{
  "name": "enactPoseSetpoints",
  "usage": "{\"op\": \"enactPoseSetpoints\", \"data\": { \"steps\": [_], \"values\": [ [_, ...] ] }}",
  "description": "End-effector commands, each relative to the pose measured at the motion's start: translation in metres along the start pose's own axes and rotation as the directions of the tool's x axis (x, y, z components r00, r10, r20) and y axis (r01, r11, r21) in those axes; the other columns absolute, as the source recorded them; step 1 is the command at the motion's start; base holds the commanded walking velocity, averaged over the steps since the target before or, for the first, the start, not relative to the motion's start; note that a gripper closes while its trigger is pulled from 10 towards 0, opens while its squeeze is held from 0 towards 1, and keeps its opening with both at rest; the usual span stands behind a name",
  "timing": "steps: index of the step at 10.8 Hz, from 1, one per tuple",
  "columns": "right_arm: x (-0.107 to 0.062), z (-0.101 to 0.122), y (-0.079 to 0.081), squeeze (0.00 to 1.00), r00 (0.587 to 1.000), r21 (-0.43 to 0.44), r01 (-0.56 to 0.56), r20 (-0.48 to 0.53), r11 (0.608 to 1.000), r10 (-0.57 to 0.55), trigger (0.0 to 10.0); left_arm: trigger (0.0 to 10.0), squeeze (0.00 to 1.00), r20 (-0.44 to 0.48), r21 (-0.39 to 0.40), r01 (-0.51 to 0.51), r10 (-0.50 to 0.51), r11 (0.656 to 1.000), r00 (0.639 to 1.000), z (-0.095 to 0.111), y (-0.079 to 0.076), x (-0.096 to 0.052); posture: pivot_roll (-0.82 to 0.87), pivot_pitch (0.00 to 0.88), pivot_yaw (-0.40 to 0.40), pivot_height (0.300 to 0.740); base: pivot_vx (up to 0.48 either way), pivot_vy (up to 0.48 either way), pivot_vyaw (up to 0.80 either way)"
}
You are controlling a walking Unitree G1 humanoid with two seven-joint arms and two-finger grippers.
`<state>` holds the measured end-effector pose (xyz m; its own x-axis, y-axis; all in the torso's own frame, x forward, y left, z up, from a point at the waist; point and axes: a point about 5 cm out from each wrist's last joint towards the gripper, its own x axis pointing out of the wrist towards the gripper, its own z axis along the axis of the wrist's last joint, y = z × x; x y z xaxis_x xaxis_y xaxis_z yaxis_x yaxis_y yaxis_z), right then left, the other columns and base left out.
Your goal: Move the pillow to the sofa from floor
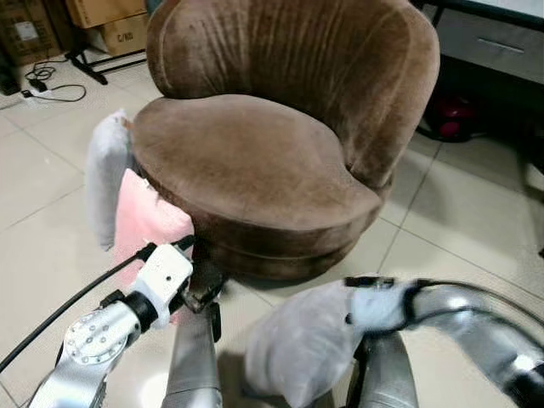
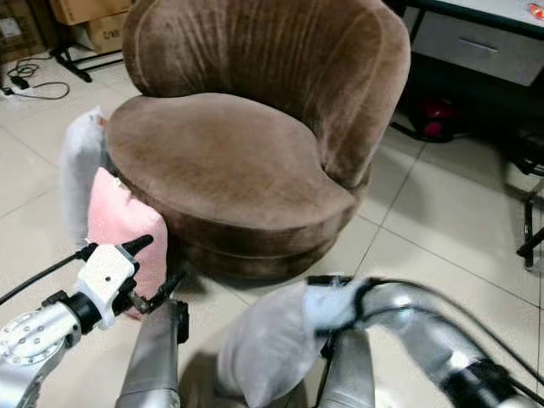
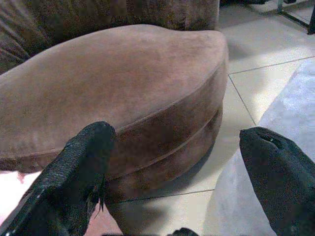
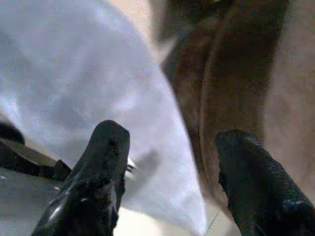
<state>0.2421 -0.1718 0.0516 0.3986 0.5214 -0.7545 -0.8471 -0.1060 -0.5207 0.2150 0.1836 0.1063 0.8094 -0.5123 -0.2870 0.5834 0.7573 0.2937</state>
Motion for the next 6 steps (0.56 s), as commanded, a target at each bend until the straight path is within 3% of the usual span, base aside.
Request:
{"op": "enactPoseSetpoints", "data": {
  "steps": [1,2,3,4,6],
  "values": [
    [0.006,-0.002,0.004,1.0,1.0,-0.065,-0.007,-0.017,0.998,0.006,10.0,10.0,0.0,-0.013,0.013,0.017,-0.017,1.0,1.0,-0.002,-0.003,-0.001,-0.09,0.0,-0.072,0.471,0.0,0.0,0.0],
    [0.015,-0.003,0.009,1.0,1.0,-0.114,-0.011,-0.019,0.993,0.009,10.0,10.0,0.0,-0.037,0.004,0.045,-0.045,0.999,0.998,-0.005,-0.007,-0.003,-0.08,0.0,-0.079,0.471,0.0,0.0,0.0],
    [0.026,-0.006,0.021,0.82,0.999,-0.176,-0.042,-0.039,0.984,0.036,10.0,10.0,0.0,-0.084,-0.026,0.087,-0.088,0.996,0.992,-0.012,-0.01,-0.007,-0.08,0.0,-0.083,0.471,0.0,0.0,0.0],
    [0.03,-0.012,0.026,0.0,0.998,-0.218,-0.053,-0.049,0.975,0.043,10.0,10.0,0.0,-0.114,-0.056,0.121,-0.126,0.991,0.985,-0.016,-0.013,-0.011,-0.07,0.0,-0.087,0.471,0.0,0.0,0.0],
    [0.032,-0.021,0.031,0.0,0.997,-0.265,-0.063,-0.054,0.962,0.05,10.0,10.0,0.0,-0.125,-0.143,0.184,-0.202,0.973,0.971,-0.021,-0.019,-0.013,-0.08,0.0,-0.089,0.471,0.0,0.0,0.0]
  ]
}}
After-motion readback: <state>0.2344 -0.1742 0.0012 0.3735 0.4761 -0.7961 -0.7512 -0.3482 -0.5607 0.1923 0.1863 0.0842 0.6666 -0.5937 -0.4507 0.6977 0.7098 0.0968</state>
